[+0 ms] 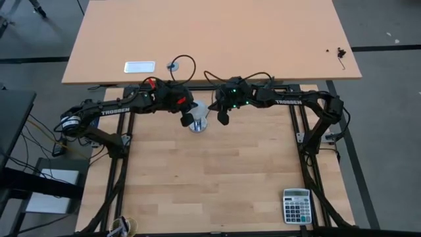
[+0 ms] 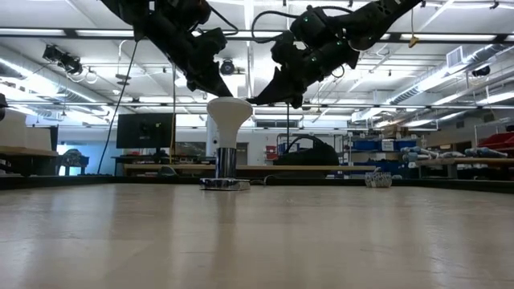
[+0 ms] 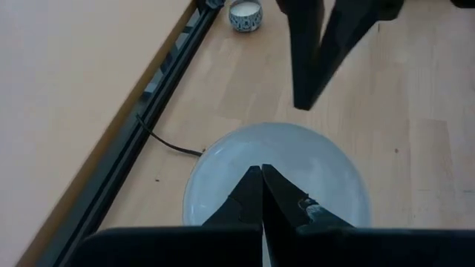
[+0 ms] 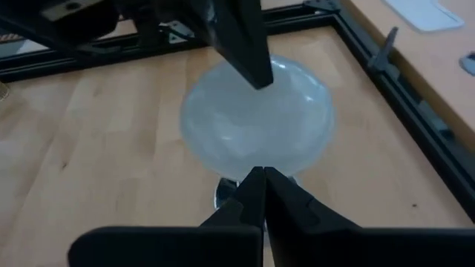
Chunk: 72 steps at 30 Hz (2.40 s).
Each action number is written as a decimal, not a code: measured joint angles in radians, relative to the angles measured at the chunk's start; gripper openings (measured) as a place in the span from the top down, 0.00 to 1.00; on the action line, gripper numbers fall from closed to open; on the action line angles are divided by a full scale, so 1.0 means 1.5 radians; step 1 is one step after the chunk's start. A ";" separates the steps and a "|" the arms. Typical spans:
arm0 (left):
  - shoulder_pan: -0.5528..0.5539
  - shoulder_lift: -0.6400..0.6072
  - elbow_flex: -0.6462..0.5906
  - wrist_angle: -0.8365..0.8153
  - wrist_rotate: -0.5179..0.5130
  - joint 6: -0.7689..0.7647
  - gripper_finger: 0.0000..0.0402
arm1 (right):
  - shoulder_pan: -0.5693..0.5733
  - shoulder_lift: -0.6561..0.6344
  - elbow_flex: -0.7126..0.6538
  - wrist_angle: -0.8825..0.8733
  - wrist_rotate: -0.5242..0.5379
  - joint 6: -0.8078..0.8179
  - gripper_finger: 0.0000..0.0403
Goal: Screw lightbulb
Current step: Insert the light into the lamp socket
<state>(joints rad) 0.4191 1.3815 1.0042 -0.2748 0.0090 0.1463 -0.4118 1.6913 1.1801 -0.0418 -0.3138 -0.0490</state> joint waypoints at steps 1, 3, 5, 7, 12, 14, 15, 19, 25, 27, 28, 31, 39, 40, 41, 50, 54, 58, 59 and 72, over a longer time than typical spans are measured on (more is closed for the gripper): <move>0.000 0.000 0.000 0.000 0.000 0.000 1.00 | 0.002 0.000 0.000 0.000 0.000 0.000 0.96; 0.000 0.000 0.000 0.000 0.004 0.000 1.00 | 0.007 0.000 0.000 0.004 0.000 0.000 0.96; 0.000 0.000 0.000 0.001 0.009 0.000 1.00 | 0.015 0.000 0.000 0.008 0.000 -0.003 0.97; 0.000 0.000 0.000 0.002 0.011 0.000 1.00 | 0.024 0.000 0.000 0.012 0.000 -0.007 0.98; 0.000 0.000 0.000 0.009 0.013 0.000 1.00 | 0.036 0.001 0.000 -0.010 -0.002 -0.034 0.98; 0.000 0.001 0.000 0.011 0.013 0.000 1.00 | 0.032 -0.001 0.000 -0.008 -0.001 -0.035 0.98; 0.000 0.001 0.000 0.011 0.014 -0.001 1.00 | 0.030 -0.001 0.000 -0.007 -0.001 -0.035 0.98; 0.000 0.000 0.000 0.010 0.015 -0.001 1.00 | 0.027 -0.001 0.000 -0.013 0.001 -0.028 0.98; 0.000 0.001 0.000 0.015 0.015 -0.001 1.00 | 0.035 -0.001 0.000 -0.019 0.019 -0.038 0.98; 0.000 0.001 0.000 0.015 0.015 -0.001 1.00 | 0.035 -0.001 0.000 -0.019 0.019 -0.038 0.98; 0.000 0.001 0.000 0.014 0.015 -0.001 1.00 | 0.033 -0.001 0.000 -0.019 0.020 -0.037 0.98; 0.000 0.000 0.000 0.013 0.015 -0.001 1.00 | 0.033 -0.001 0.000 -0.018 0.021 -0.026 0.98; 0.000 0.000 0.000 0.011 0.015 0.002 1.00 | 0.041 0.004 0.001 0.001 0.021 -0.017 0.98; 0.000 0.000 0.000 0.011 0.015 0.002 1.00 | 0.040 0.004 0.001 0.006 0.022 -0.009 0.98; 0.000 0.000 0.000 0.011 0.015 0.002 1.00 | 0.040 0.004 0.001 0.010 0.026 -0.001 0.98; 0.000 0.000 0.000 0.008 0.015 0.003 1.00 | 0.052 0.006 0.001 0.031 0.094 -0.002 0.98; 0.000 0.000 0.001 0.006 0.015 0.002 1.00 | 0.048 0.006 0.001 0.025 0.112 0.001 0.98; 0.000 0.000 0.001 0.006 0.015 0.002 1.00 | 0.047 0.006 0.001 0.022 0.111 0.003 0.98; 0.000 0.000 0.001 0.006 0.015 0.002 1.00 | 0.048 0.006 0.001 0.022 0.110 0.003 0.98; -0.001 -0.001 0.000 0.003 0.019 0.002 1.00 | 0.063 0.035 0.002 0.074 0.041 0.013 0.98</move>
<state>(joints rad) 0.4179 1.3808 1.0042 -0.2699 0.0372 0.1490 -0.3180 1.7443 1.1828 0.0690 -0.2519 -0.0288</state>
